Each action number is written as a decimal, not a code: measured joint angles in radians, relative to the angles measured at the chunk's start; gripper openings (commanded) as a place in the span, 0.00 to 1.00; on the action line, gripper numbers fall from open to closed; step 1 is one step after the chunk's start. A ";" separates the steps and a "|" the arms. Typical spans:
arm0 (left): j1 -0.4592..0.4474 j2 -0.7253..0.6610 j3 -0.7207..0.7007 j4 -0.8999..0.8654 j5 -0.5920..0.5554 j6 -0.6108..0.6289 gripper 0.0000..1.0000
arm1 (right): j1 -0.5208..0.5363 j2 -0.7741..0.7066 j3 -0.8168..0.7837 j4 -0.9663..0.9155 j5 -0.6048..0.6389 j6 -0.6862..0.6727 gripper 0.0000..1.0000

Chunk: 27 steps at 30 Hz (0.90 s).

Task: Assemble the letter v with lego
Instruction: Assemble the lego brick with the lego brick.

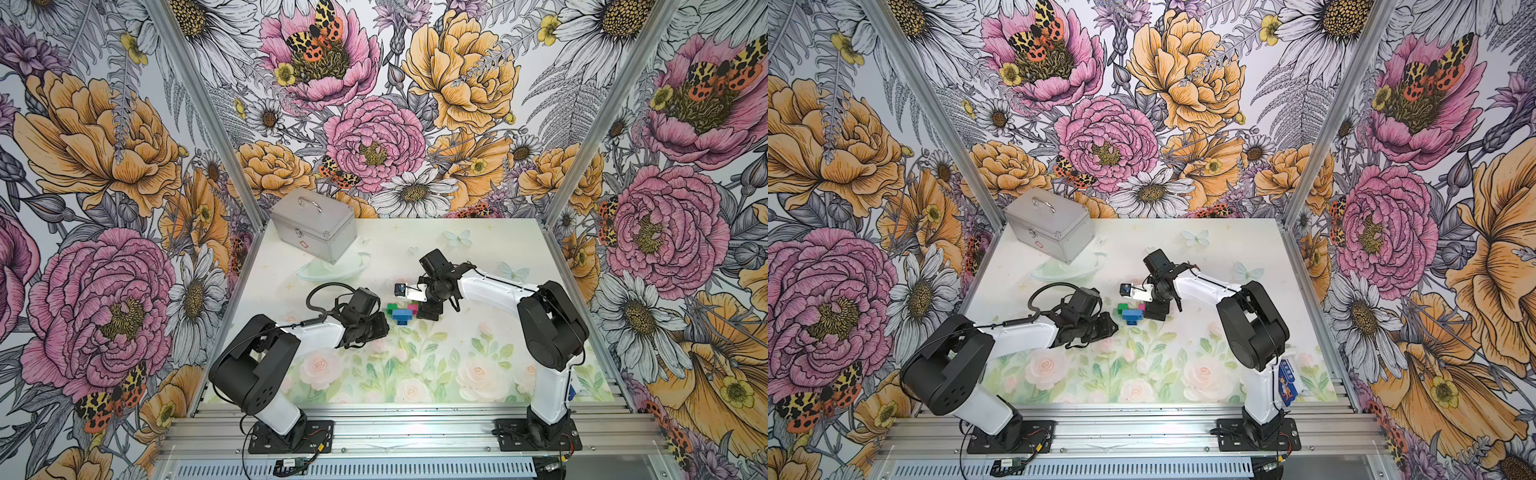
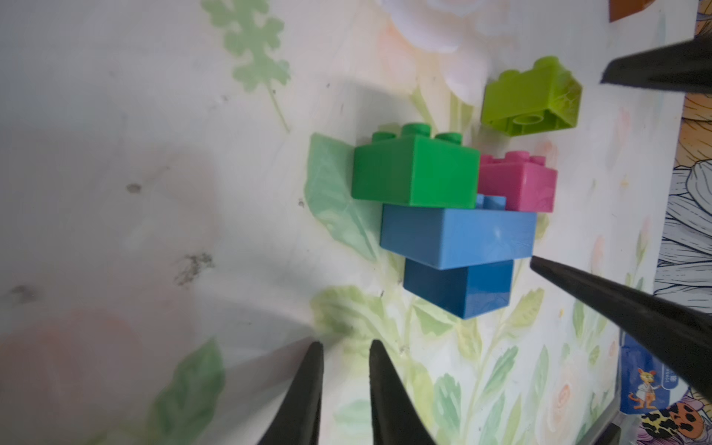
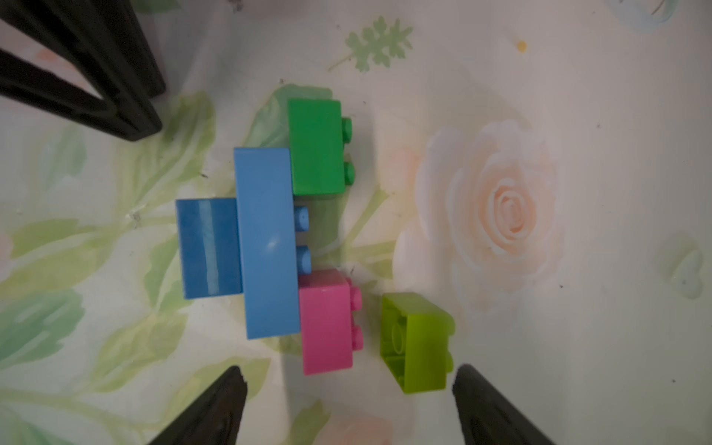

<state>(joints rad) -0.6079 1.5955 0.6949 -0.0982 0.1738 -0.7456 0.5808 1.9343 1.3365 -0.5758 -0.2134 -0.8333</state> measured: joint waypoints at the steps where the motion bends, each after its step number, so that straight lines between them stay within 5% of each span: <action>1: -0.005 0.006 0.006 0.001 -0.007 -0.007 0.17 | 0.000 0.006 0.001 0.000 -0.002 0.000 0.85; 17: -0.018 0.076 0.072 0.017 -0.071 -0.042 0.14 | -0.006 0.045 0.037 0.015 -0.005 -0.034 0.77; 27: -0.018 0.080 0.076 0.023 -0.074 -0.042 0.16 | -0.006 0.045 0.037 0.014 0.002 -0.041 0.87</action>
<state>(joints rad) -0.6262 1.6752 0.7708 -0.0757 0.1001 -0.7879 0.5751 1.9797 1.3739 -0.5621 -0.2115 -0.8745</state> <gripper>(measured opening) 0.153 0.863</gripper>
